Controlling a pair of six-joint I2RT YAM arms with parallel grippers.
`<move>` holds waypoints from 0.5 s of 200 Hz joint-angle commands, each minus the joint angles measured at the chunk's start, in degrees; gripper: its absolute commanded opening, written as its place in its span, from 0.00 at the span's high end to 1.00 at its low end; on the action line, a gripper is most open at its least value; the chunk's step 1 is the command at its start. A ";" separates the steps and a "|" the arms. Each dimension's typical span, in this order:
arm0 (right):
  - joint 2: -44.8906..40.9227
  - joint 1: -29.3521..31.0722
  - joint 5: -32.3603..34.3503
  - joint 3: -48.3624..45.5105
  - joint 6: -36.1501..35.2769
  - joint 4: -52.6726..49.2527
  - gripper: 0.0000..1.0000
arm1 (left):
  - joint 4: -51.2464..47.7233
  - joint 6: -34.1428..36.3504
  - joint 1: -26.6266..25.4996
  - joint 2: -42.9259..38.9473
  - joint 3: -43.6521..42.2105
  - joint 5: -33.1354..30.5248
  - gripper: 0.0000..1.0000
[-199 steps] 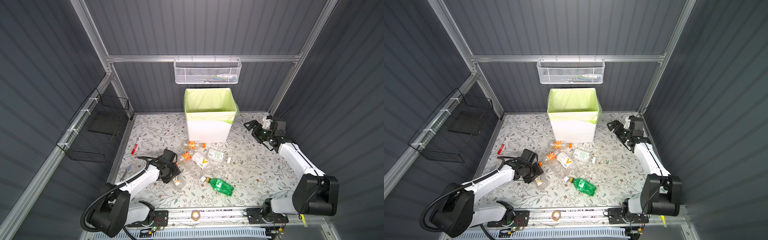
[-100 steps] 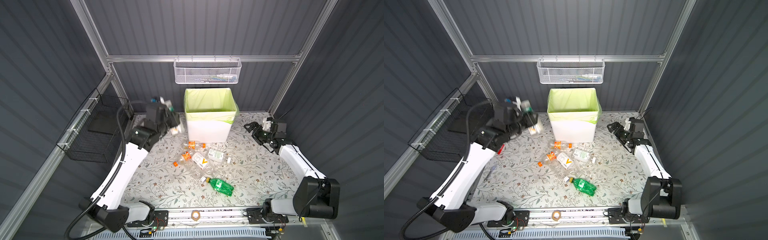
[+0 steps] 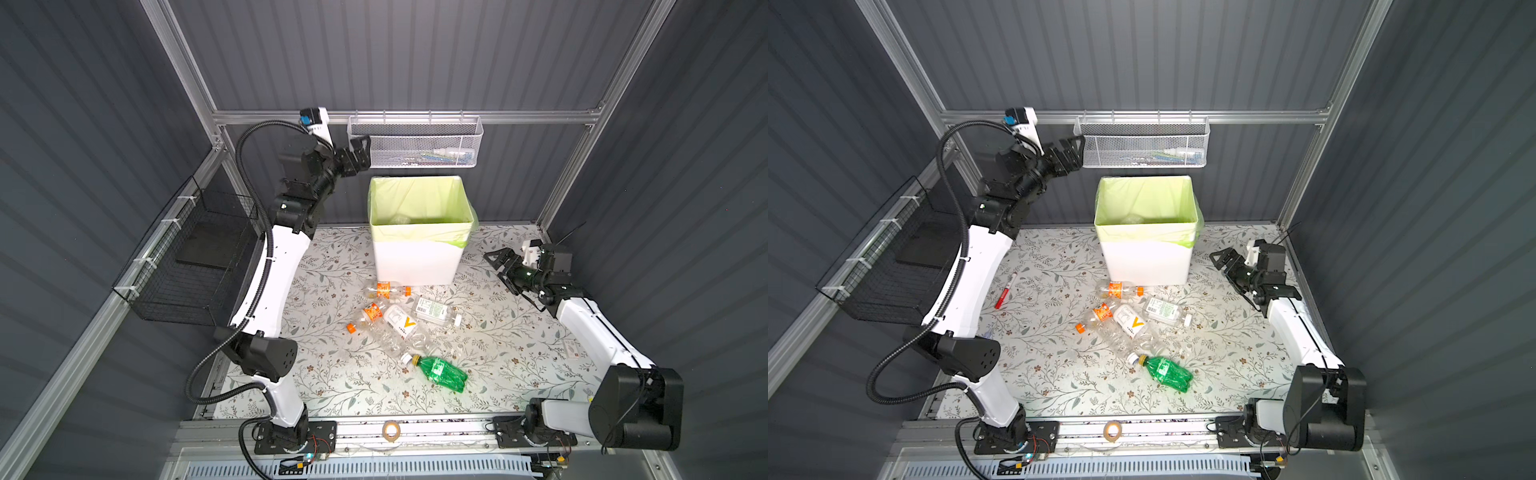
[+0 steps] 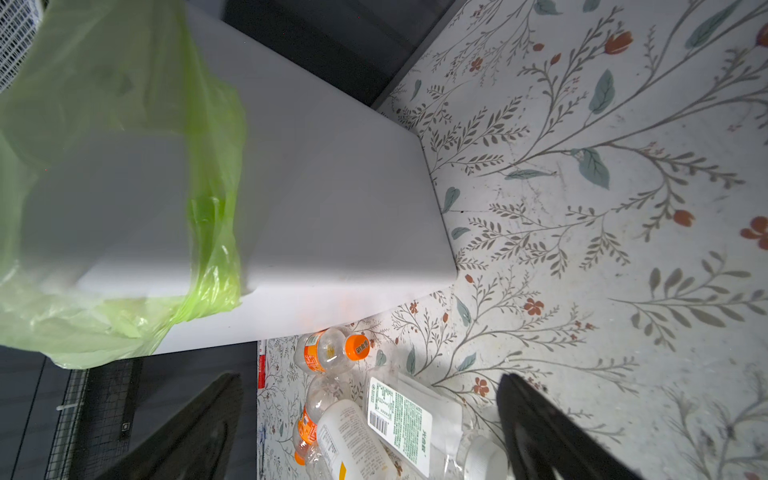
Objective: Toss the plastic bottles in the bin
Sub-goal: 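Lift the green-label bottle with the left gripper and drop it into the bin, then reach the right gripper to the white-label bottle and grasp it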
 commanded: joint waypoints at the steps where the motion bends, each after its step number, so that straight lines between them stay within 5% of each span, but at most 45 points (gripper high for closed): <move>1: 0.06 2.44 2.65 3.03 -6.00 -5.95 0.03 | 1.67 2.86 1.03 -8.73 -5.85 -0.53 0.00; 41: 0.44 10.15 7.07 5.97 -20.74 -18.09 0.04 | -0.54 8.38 2.91 -20.06 -27.77 -6.43 0.00; 76: -1.33 21.21 13.56 5.14 -30.55 -25.56 0.04 | 3.74 2.49 5.89 -27.99 -56.32 -5.16 0.01; 100: 0.12 30.76 18.59 5.62 -33.82 -29.00 0.04 | 6.96 -2.16 7.56 -29.79 -67.64 -2.18 0.01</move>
